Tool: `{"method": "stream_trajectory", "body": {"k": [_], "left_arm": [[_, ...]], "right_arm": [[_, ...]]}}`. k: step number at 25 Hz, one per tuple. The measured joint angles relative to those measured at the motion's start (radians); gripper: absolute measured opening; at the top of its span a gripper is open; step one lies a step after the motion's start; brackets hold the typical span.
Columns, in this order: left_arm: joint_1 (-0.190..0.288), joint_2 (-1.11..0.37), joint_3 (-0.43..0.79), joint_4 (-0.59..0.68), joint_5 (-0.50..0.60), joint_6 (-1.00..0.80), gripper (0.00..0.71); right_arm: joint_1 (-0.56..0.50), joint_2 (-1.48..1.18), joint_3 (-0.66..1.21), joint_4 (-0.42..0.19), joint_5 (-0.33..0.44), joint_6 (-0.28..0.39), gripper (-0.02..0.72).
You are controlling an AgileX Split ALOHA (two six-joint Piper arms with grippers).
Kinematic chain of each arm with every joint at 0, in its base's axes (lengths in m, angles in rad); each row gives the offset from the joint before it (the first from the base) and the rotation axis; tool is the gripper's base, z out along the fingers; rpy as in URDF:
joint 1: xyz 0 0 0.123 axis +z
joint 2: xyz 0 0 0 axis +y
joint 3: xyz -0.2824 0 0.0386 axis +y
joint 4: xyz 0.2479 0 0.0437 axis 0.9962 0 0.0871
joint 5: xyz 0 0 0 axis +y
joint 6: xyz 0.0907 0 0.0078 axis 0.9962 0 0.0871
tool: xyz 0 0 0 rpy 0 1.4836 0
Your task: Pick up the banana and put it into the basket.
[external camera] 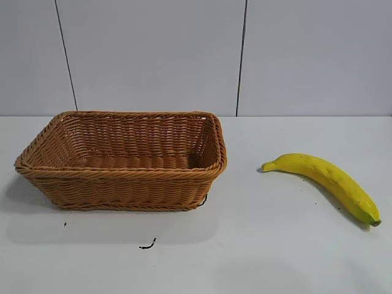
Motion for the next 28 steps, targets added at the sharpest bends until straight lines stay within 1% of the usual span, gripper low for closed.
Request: {"method": "stream_trajectory", "body": {"k": [9, 12, 16, 24, 28], "left_arm": [[0.0, 0.0, 0.0, 0.0, 0.0, 0.0, 0.635], [0.0, 0.0, 0.0, 0.0, 0.0, 0.0, 0.635], [0.0, 0.0, 0.0, 0.0, 0.0, 0.0, 0.635], [0.0, 0.0, 0.0, 0.0, 0.0, 0.0, 0.635], [0.0, 0.0, 0.0, 0.0, 0.0, 0.0, 0.635]], "right_arm": [[0.0, 0.0, 0.0, -0.002, 0.0, 0.001, 0.686], [0.0, 0.05, -0.031, -0.008, 0.007, 0.006, 0.686], [0.0, 0.249, -0.141, -0.008, 0.008, 0.008, 0.686], [0.0, 0.776, -0.408, -0.008, 0.021, 0.008, 0.686], [0.0, 1.036, -0.527, -0.008, 0.047, 0.005, 0.686]]}}
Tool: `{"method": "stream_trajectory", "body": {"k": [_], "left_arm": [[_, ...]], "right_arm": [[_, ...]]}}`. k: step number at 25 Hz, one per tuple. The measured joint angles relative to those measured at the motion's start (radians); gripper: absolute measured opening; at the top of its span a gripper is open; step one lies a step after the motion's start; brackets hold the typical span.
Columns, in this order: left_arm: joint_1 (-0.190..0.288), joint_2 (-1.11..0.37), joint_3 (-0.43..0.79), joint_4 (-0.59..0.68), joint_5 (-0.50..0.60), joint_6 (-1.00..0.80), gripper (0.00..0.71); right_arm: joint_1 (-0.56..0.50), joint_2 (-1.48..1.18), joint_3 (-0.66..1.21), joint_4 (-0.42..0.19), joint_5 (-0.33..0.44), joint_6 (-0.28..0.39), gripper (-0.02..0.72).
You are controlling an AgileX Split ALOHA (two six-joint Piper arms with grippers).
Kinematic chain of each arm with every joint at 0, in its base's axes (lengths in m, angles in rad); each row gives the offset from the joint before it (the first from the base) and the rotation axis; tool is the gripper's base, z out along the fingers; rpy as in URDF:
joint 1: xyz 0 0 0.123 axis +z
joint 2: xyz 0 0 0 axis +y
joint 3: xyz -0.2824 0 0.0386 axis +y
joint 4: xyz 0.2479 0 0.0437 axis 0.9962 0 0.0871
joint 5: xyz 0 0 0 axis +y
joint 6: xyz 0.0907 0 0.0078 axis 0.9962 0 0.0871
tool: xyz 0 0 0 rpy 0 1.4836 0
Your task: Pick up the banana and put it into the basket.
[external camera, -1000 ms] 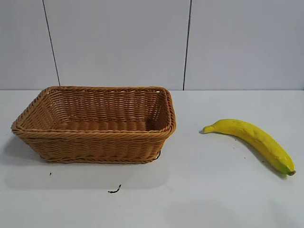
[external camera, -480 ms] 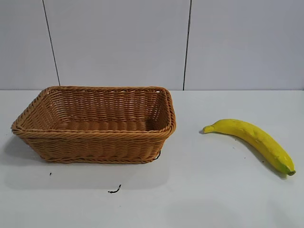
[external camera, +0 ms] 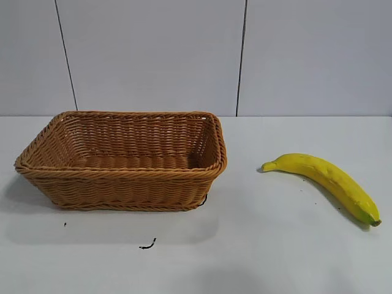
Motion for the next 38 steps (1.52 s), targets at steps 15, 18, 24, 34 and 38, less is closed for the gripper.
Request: {"method": "stream_trajectory", "body": {"k": [15, 18, 24, 34, 38], "left_arm": [[0.0, 0.0, 0.0, 0.0, 0.0, 0.0, 0.635], [0.0, 0.0, 0.0, 0.0, 0.0, 0.0, 0.635], [0.0, 0.0, 0.0, 0.0, 0.0, 0.0, 0.635], [0.0, 0.0, 0.0, 0.0, 0.0, 0.0, 0.635], [0.0, 0.0, 0.0, 0.0, 0.0, 0.0, 0.635]], "right_arm": [[0.0, 0.771, -0.345, 0.001, -0.066, -0.194, 0.686], [0.0, 0.867, -0.376, 0.003, -0.136, -0.221, 0.686], [0.0, 1.013, -0.381, 0.028, -0.205, -0.269, 0.686], [0.0, 1.088, -0.381, 0.033, -0.286, -0.274, 0.686], [0.0, 1.099, -0.381, 0.033, -0.298, -0.276, 0.685]]}}
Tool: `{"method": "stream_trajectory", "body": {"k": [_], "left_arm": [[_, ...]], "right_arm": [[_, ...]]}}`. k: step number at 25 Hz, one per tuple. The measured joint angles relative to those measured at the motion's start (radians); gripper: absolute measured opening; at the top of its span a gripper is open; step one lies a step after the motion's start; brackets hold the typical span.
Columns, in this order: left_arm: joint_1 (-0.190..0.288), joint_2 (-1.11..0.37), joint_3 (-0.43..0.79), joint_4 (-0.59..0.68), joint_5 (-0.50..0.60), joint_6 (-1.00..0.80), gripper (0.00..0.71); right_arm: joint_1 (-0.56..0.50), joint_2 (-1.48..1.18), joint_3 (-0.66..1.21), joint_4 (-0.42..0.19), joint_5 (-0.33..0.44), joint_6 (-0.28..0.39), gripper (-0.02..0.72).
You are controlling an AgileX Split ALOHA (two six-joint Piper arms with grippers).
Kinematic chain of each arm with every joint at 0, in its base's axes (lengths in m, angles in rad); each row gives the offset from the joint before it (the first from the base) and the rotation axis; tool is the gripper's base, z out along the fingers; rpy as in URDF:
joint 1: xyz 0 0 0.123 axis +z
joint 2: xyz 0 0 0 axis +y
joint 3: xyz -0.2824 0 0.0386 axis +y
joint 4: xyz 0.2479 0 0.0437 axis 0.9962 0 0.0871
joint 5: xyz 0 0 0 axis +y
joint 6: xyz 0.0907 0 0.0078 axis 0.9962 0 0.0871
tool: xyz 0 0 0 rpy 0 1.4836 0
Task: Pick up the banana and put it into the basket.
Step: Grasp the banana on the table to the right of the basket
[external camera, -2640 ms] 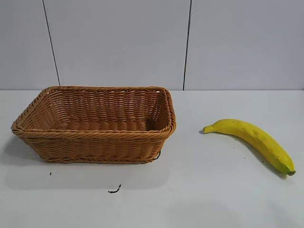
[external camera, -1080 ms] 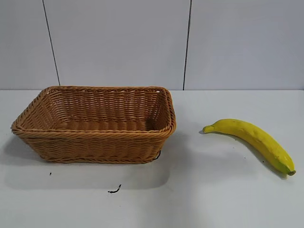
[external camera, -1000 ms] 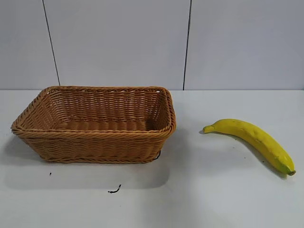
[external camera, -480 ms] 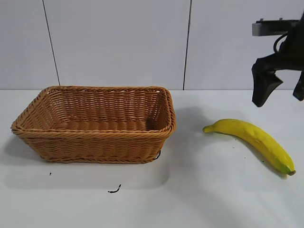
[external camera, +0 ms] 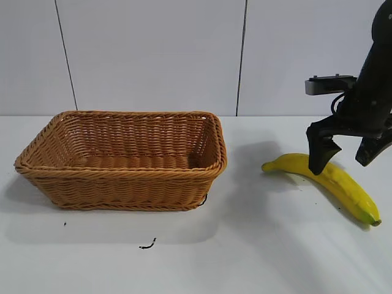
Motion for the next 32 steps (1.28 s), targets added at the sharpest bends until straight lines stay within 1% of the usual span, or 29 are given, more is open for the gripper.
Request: {"method": "stream_trajectory", "body": {"k": [4, 14, 16, 18, 20, 21, 23, 24, 25, 29, 30, 32], "left_arm": [[0.0, 0.0, 0.0, 0.0, 0.0, 0.0, 0.635], [0.0, 0.0, 0.0, 0.0, 0.0, 0.0, 0.635], [0.0, 0.0, 0.0, 0.0, 0.0, 0.0, 0.635], [0.0, 0.0, 0.0, 0.0, 0.0, 0.0, 0.635], [0.0, 0.0, 0.0, 0.0, 0.0, 0.0, 0.635], [0.0, 0.0, 0.0, 0.0, 0.0, 0.0, 0.635], [0.0, 0.0, 0.0, 0.0, 0.0, 0.0, 0.635], [0.0, 0.0, 0.0, 0.0, 0.0, 0.0, 0.635], [0.0, 0.0, 0.0, 0.0, 0.0, 0.0, 0.635], [0.0, 0.0, 0.0, 0.0, 0.0, 0.0, 0.635], [0.0, 0.0, 0.0, 0.0, 0.0, 0.0, 0.635], [0.0, 0.0, 0.0, 0.0, 0.0, 0.0, 0.635]], "right_arm": [[0.0, 0.0, 0.0, 0.0, -0.001, -0.002, 0.645], [0.0, 0.02, 0.0, 0.0, -0.002, -0.003, 0.633], [0.0, 0.021, 0.0, 0.0, -0.002, -0.003, 0.62], [0.0, 0.021, 0.0, 0.0, -0.003, -0.003, 0.582], [0.0, 0.021, 0.0, 0.0, -0.003, 0.002, 0.522], [0.0, 0.021, 0.0, 0.0, -0.004, 0.007, 0.47], [0.0, 0.021, 0.0, 0.001, -0.004, 0.013, 0.326], [0.0, 0.021, 0.0, 0.0, -0.005, 0.016, 0.279], [0.0, 0.021, 0.0, 0.0, -0.005, 0.016, 0.291], [0.0, 0.021, -0.004, -0.001, 0.009, 0.013, 0.29], [0.0, 0.021, -0.013, -0.002, 0.025, 0.013, 0.29], [0.0, 0.021, -0.046, -0.003, 0.088, 0.013, 0.29]]}}
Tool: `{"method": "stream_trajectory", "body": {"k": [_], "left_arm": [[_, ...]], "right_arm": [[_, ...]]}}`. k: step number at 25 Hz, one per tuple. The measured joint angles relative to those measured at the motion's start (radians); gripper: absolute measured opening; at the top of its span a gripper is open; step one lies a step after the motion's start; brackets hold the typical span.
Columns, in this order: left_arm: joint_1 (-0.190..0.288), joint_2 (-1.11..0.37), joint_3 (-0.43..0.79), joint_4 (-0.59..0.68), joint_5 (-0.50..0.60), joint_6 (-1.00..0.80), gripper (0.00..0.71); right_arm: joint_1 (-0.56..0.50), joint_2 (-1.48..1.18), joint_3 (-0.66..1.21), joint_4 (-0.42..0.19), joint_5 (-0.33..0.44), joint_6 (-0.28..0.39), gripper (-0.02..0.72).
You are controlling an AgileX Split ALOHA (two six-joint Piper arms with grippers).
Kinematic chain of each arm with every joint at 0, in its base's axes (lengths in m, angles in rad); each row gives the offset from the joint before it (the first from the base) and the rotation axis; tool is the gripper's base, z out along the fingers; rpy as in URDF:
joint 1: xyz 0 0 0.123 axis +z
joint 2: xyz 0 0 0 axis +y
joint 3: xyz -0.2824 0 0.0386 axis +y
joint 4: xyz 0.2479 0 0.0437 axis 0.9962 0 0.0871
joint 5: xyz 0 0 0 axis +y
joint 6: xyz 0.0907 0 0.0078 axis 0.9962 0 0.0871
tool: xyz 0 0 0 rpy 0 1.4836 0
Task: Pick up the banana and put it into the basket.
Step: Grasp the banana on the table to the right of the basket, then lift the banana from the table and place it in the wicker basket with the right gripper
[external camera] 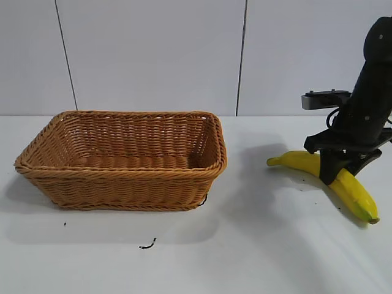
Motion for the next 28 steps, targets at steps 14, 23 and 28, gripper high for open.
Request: {"method": "stream_trajectory", "body": {"k": [14, 23, 28], "left_arm": [[0.0, 0.0, 0.0, 0.0, 0.0, 0.0, 0.635], [0.0, 0.0, 0.0, 0.0, 0.0, 0.0, 0.635], [0.0, 0.0, 0.0, 0.0, 0.0, 0.0, 0.635]], "right_arm": [[0.153, -0.091, -0.46, -0.09, 0.347, 0.025, 0.29], [0.402, -0.091, -0.584, -0.132, 0.266, -0.007, 0.29], [0.542, -0.087, -0.587, -0.167, 0.13, -0.123, 0.29]]}}
